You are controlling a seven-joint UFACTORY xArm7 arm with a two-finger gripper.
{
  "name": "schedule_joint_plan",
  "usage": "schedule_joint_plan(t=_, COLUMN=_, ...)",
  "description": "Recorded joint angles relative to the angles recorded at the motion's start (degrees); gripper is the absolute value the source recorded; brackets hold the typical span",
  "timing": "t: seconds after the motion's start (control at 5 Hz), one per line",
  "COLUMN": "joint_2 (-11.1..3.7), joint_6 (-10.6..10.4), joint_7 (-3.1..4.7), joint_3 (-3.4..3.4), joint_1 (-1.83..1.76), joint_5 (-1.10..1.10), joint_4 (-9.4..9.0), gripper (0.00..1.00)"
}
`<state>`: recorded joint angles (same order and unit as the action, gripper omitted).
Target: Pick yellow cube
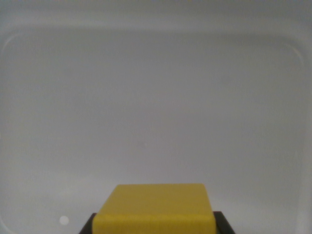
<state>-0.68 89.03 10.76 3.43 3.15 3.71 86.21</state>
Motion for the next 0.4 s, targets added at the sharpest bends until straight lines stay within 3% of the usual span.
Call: schedule_joint_plan(t=0.4, joint_2=0.36, joint_6=1.0, joint_7=-0.10, joint_3=0.02, joint_1=-0.01, joint_5=-0.07, joint_4=0.69, gripper=1.00)
